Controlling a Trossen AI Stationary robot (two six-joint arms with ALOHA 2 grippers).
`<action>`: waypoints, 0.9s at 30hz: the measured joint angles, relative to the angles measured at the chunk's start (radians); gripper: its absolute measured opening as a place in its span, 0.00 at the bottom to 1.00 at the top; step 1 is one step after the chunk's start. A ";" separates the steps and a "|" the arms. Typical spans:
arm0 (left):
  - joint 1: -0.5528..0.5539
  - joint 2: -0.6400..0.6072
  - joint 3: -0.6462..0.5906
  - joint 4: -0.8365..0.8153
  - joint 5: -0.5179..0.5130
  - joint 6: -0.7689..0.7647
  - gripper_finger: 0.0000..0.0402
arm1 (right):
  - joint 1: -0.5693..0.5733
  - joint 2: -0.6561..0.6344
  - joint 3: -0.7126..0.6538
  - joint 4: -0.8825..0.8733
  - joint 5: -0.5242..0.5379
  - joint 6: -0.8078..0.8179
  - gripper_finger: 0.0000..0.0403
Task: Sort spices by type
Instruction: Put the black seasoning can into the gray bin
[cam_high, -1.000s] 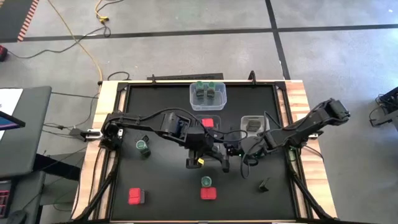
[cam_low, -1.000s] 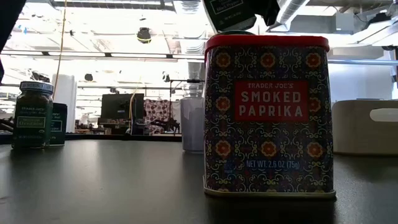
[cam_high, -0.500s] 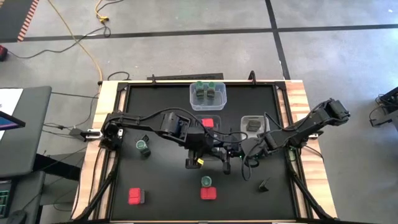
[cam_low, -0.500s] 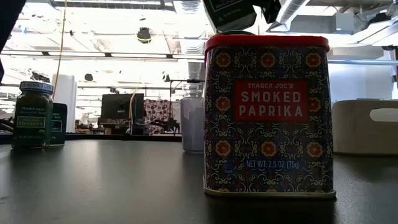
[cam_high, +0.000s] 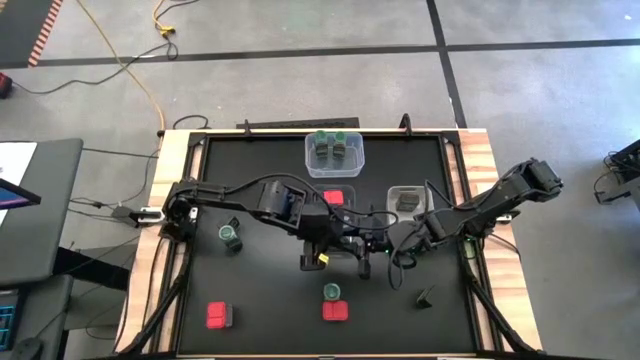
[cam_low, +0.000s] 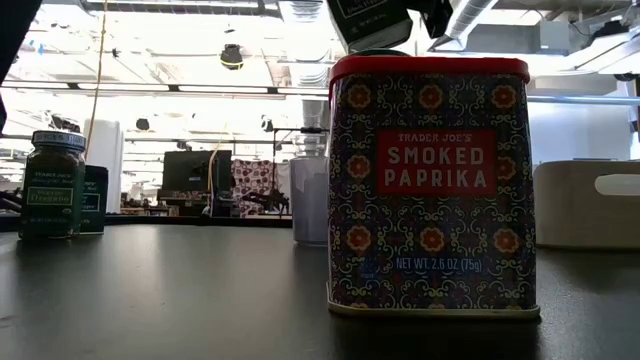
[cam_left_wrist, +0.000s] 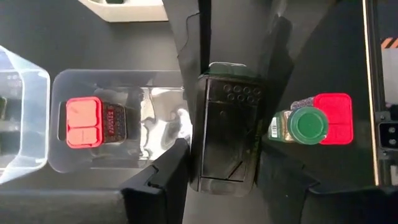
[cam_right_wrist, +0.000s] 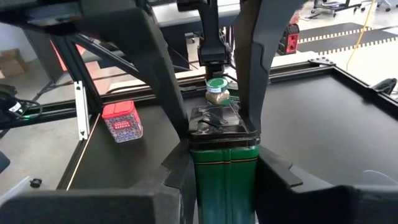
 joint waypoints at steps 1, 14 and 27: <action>0.000 0.000 0.000 0.000 0.000 0.014 0.41 | 0.000 0.000 0.000 -0.002 0.000 0.000 0.34; 0.010 0.000 0.000 0.031 -0.082 0.070 0.62 | 0.008 -0.160 0.000 -0.229 0.039 -0.003 0.35; -0.033 -0.191 -0.214 -0.065 -0.356 -0.034 0.62 | 0.240 -0.387 0.000 -0.669 0.405 0.280 0.34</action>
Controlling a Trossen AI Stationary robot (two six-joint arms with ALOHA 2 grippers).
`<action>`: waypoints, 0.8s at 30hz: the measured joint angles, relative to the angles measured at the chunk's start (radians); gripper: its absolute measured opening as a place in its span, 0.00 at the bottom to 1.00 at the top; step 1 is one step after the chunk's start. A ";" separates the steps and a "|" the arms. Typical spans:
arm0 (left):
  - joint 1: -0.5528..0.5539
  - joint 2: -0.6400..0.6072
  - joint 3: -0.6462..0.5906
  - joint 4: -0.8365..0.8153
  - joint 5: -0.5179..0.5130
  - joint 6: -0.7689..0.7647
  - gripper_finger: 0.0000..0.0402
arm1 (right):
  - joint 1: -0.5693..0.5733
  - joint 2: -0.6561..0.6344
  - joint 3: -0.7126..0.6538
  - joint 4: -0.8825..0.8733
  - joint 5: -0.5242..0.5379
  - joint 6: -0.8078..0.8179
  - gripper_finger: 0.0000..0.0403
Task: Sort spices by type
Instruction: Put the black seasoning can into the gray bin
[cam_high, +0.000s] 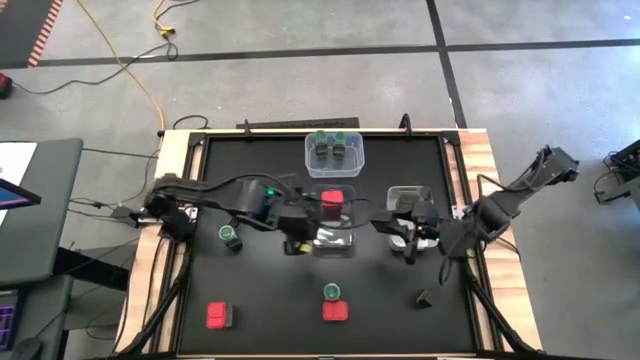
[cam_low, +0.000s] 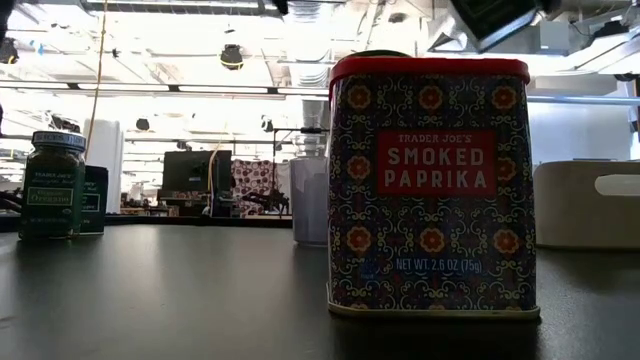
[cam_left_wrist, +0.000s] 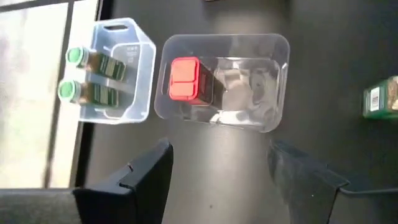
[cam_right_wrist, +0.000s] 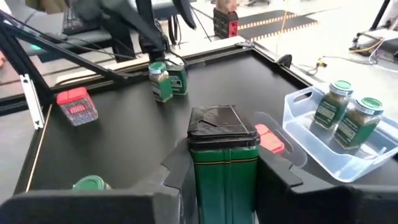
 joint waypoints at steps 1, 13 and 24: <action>0.000 -0.047 -0.075 0.047 0.000 -0.015 0.62 | 0.020 0.007 0.000 -0.010 0.021 0.022 0.34; 0.009 -0.550 -1.134 1.595 0.134 -0.002 0.62 | 0.029 0.138 -0.001 0.134 0.094 0.033 0.35; 0.018 -0.494 -1.197 1.800 0.213 0.018 0.62 | -0.166 0.134 -0.001 0.638 -0.182 -0.377 0.35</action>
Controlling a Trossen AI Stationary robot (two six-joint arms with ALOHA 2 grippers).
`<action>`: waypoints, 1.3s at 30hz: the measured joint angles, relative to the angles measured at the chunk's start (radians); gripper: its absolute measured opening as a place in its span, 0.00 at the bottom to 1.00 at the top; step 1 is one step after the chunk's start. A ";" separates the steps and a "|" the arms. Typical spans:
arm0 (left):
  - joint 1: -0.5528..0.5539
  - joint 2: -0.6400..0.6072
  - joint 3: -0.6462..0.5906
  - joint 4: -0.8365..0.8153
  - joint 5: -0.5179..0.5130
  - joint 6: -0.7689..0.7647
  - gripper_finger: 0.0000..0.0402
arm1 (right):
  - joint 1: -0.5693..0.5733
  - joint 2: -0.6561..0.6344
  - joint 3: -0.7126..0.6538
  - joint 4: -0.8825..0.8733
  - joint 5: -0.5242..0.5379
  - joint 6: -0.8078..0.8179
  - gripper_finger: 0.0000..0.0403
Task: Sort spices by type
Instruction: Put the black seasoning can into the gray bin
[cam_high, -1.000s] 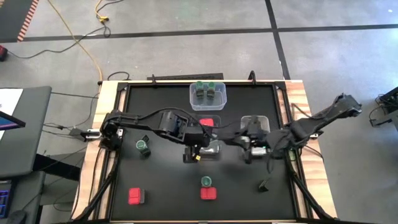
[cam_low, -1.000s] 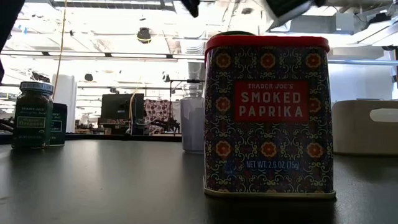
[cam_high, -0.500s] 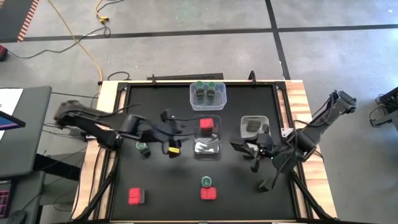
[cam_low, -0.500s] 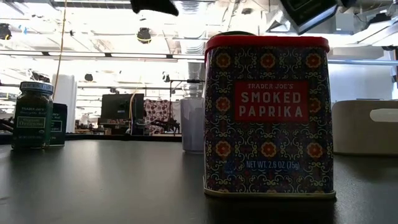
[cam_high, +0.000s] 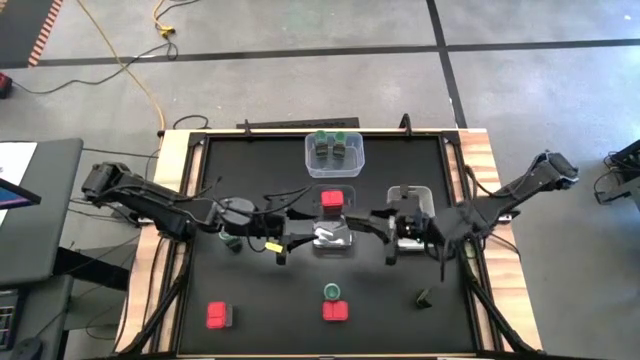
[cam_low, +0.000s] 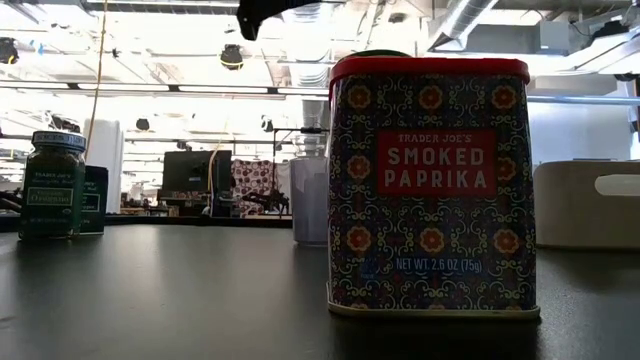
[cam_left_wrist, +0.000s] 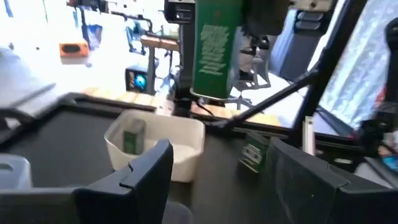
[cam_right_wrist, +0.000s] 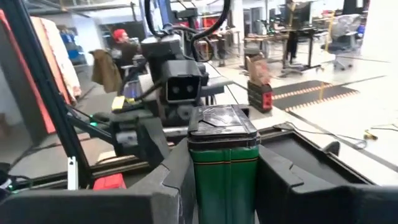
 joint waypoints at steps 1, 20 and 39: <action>0.008 0.007 0.006 0.007 0.000 0.022 0.62 | -0.022 0.004 0.000 0.035 -0.034 -0.015 0.35; 0.144 0.238 0.227 0.078 0.240 0.094 0.62 | -0.137 0.018 0.000 0.067 -0.178 -0.041 0.35; 0.145 0.246 0.243 0.088 0.288 0.170 0.27 | -0.136 0.017 0.000 0.070 -0.193 -0.039 0.36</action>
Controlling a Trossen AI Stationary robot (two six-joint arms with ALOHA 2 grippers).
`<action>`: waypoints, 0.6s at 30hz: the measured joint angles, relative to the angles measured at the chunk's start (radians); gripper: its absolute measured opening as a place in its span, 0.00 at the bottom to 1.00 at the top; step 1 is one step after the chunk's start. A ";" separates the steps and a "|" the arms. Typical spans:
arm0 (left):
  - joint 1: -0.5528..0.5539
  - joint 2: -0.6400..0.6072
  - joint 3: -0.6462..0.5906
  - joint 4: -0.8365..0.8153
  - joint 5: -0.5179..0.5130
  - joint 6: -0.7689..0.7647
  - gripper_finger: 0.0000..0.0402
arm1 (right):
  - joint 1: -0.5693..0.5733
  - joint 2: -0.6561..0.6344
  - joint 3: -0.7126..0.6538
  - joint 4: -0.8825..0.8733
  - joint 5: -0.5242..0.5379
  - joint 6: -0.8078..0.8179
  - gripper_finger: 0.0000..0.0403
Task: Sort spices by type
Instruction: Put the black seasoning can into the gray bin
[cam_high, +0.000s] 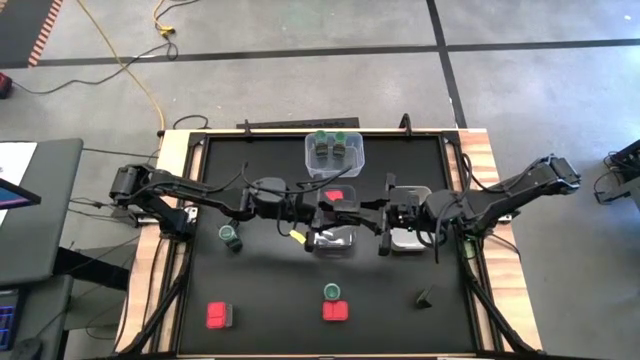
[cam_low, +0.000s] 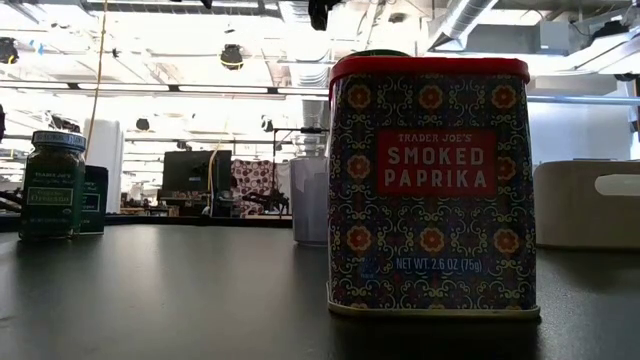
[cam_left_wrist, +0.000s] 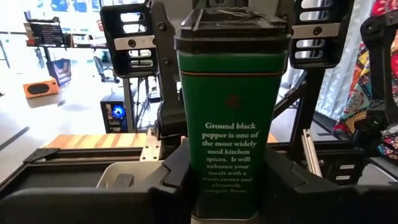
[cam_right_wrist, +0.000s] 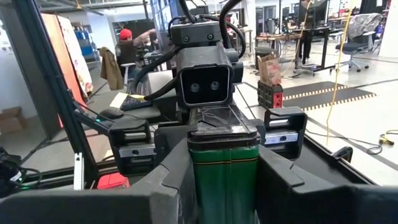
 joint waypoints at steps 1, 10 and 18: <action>0.000 0.000 0.000 0.000 0.000 0.003 0.27 | 0.000 0.000 0.000 -0.001 0.000 -0.001 0.36; 0.000 0.000 0.000 -0.003 -0.012 0.014 0.29 | 0.000 0.000 0.000 -0.006 0.012 0.001 0.40; 0.000 0.000 0.000 -0.005 -0.034 0.014 0.29 | -0.004 0.000 0.000 -0.006 0.025 0.002 0.49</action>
